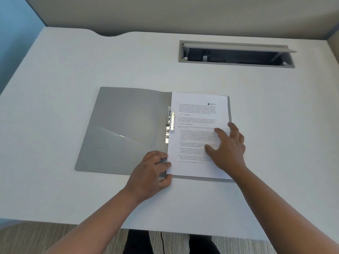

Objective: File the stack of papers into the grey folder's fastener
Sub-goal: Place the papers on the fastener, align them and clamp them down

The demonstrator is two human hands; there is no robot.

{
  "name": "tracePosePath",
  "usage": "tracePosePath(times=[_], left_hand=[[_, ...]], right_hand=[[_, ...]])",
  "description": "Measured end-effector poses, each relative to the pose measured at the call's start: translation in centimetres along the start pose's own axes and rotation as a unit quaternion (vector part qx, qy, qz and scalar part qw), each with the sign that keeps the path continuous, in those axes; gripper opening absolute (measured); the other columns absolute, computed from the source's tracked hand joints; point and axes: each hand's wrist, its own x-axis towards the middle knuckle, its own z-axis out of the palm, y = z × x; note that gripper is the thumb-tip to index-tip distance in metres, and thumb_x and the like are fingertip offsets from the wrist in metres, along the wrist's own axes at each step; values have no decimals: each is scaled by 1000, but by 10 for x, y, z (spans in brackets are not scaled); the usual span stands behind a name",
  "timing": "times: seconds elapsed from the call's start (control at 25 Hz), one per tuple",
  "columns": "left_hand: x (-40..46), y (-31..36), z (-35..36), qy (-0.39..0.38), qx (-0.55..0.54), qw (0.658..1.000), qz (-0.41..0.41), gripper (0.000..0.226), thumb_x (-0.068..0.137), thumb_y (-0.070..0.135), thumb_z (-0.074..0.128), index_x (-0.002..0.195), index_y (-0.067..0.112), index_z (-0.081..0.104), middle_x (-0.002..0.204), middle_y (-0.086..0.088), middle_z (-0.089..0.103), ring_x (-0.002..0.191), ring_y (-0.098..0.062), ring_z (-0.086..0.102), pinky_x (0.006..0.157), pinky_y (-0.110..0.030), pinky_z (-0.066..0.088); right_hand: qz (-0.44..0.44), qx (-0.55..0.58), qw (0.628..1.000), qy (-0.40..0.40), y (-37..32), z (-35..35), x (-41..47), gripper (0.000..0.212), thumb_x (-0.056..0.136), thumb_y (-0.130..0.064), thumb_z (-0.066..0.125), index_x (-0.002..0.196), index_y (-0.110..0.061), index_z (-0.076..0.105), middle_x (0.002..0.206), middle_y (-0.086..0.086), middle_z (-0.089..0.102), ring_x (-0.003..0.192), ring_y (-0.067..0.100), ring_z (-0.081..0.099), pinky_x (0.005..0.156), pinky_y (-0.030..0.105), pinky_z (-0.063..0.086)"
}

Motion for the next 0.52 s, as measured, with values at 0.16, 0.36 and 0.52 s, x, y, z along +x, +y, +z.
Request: tracePosePath(times=[0.16,0.36,0.52], left_hand=[[0,-1,1,5,5,1000,5,32,76,31,73,103,15,79,117,0,69,119,-17,54,75,-34,61],[2,-1,1,6,13,1000,5,35,80,37,64,103,15,79,118,0,68,119,-18,54,74,-35,62],[3,3,-5,-21,10,1000,-1,32,79,38,68,101,17,79,118,3,67,119,-15,52,75,-35,61]], right_hand=[[-143,-68,987,-12,-28,13,7,65,94,-56,48,152,-32,32,167,2,7,152,27,0,116,55,15],[-170,-114,978,-49,-39,36,18,60,98,-58,30,154,-37,23,168,2,6,152,31,-5,116,55,9],[-175,-142,974,-19,-34,47,15,60,97,-60,26,153,-38,26,167,2,13,152,32,3,115,53,9]])
